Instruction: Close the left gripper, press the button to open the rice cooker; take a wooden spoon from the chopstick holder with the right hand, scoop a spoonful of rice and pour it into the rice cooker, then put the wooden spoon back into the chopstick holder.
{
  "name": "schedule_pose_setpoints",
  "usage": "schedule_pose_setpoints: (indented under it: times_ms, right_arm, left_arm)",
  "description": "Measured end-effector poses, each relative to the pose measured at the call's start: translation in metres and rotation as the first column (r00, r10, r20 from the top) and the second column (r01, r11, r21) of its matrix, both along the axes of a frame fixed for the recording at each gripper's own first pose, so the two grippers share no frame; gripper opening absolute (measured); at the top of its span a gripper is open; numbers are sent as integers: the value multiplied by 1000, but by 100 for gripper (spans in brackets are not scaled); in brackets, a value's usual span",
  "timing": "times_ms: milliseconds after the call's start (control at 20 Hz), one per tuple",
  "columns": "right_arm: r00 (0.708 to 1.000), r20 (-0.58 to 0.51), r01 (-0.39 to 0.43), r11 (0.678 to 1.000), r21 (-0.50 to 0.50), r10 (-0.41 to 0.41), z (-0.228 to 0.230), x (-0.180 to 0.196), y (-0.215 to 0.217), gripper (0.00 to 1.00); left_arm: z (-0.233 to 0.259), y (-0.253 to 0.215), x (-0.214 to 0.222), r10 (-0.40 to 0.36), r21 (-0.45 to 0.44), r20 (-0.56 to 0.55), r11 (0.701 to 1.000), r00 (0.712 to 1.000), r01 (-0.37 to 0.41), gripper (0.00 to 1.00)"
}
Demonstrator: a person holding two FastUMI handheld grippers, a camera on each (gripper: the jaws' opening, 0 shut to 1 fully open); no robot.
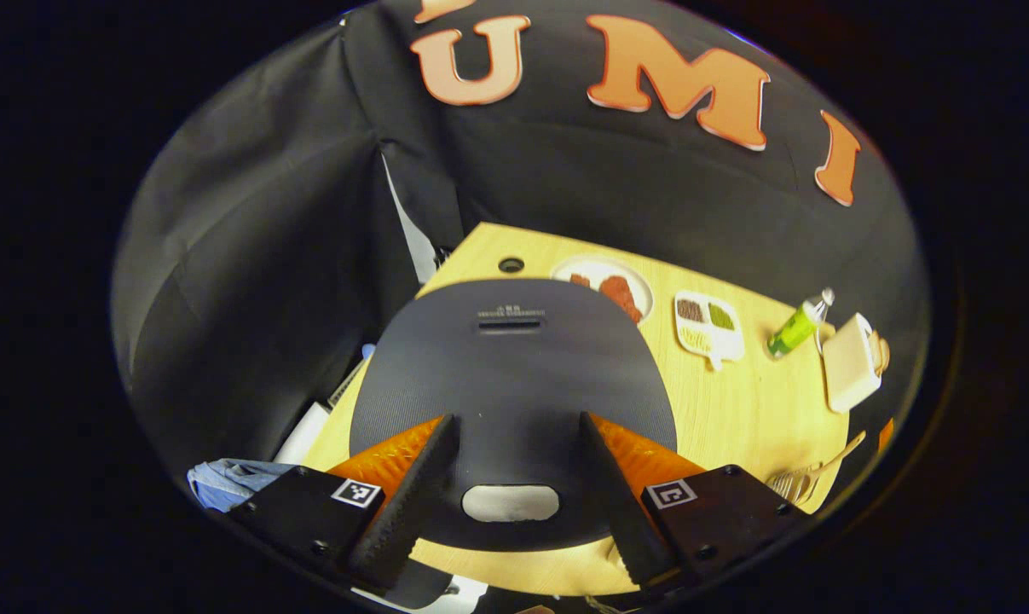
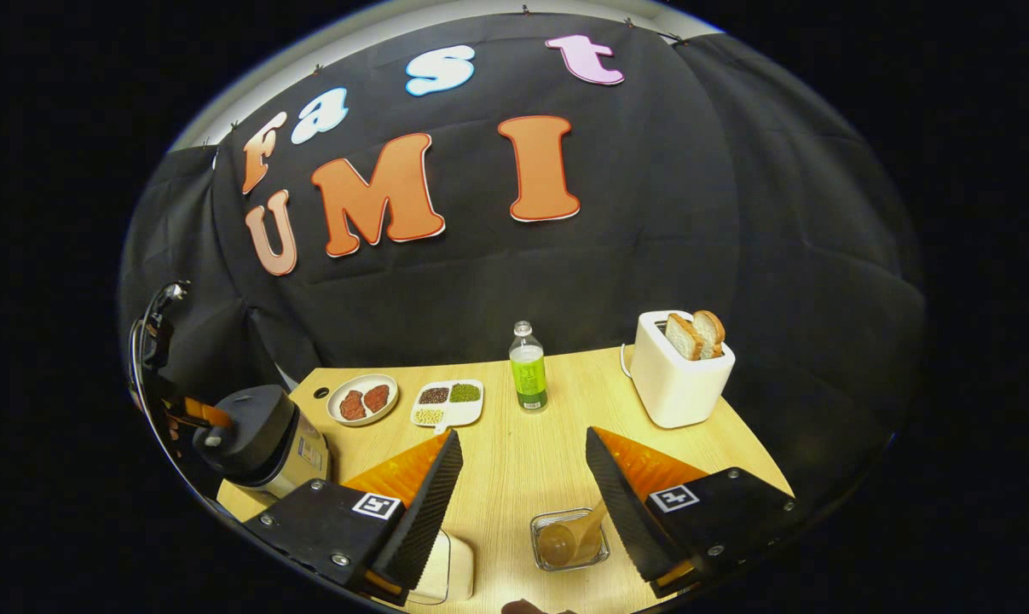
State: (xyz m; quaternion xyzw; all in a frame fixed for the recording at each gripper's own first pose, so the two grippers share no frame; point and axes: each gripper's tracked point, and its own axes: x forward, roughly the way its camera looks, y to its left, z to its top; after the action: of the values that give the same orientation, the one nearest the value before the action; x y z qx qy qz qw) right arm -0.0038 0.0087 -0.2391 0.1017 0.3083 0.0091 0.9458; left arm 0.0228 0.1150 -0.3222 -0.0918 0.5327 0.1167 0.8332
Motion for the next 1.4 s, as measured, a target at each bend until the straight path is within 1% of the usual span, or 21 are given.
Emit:
schedule_pose_setpoints:
  times_ms: [100, 150, 250, 300, 400, 500, 550, 650, 700, 800, 900, 1000, 1100, 1200, 1300, 1400]
  right_arm:
    - [1000, -2, -3, 1000, 0, 3, -1, 0, 1, 91]
    - [1000, -3, -4, 1000, 3, 4, 0, -1, 2, 91]
    - [1000, -4, -8, 1000, 1, 8, 0, -1, 1, 91]
    - [1000, -4, -9, 1000, -3, 9, 0, -2, 1, 91]
    - [1000, 0, -10, 1000, -4, 10, 2, -2, 2, 91]
    - [1000, 2, -17, 1000, 8, 17, 3, -2, 6, 91]
    - [1000, 5, -22, 1000, 11, 22, 5, -2, 9, 91]
    - [999, 13, -34, 999, 4, 34, 6, -2, 11, 91]
    - [999, 9, -42, 999, 0, 42, 5, -2, 12, 91]
    - [999, 13, -47, 999, -6, 47, 6, -1, 12, 91]
    - [999, 26, -47, 999, -1, 47, 14, 1, 12, 91]
    - [997, 52, -48, 999, -10, 48, 24, 6, 10, 91]
    - [995, 89, -46, 998, -30, 49, 37, 12, 7, 91]
    - [990, 131, -40, 998, -45, 46, 53, 16, 6, 91]
    - [984, 174, -31, 997, -67, 43, 70, 21, 4, 91]
    - [976, 215, -24, 996, -83, 41, 91, 25, 4, 91]
  left_arm:
    - [6, 0, 6, -7, 8, 9, 1000, 1000, 7, 99]
    - [2, -2, 3, -17, 8, -23, 1000, 1000, 17, 98]
    - [1, -2, 4, -28, 8, -44, 1000, 999, 29, 99]
    - [1, -3, 4, -19, -7, -69, 1000, 997, 18, 96]
    - [-1, -5, 10, 18, -12, -70, 1000, 997, -19, 98]
    - [-10, -5, 17, 14, 15, -17, 1000, 1000, -14, 99]
    - [-9, -1, 21, 1, 49, 35, 999, 999, -3, 99]
    - [-12, -3, 25, 8, 67, 102, 998, 995, -14, 99]
    - [-12, -4, 26, 14, 65, 110, 998, 994, -21, 98]
    - [-12, -2, 27, -4, 80, 138, 997, 990, -7, 99]
    - [-8, -1, 29, -19, 97, 165, 995, 986, 3, 98]
    - [-5, -6, 28, -24, 79, 180, 997, 983, 10, 98]
    - [16, -8, 40, -43, 105, 268, 994, 963, 15, 97]
    - [53, -14, 53, -91, 144, 372, 989, 924, 40, 97]
    - [91, -27, 61, -124, 161, 475, 986, 871, 53, 97]
    - [122, -39, 65, -148, 168, 552, 984, 820, 65, 96]
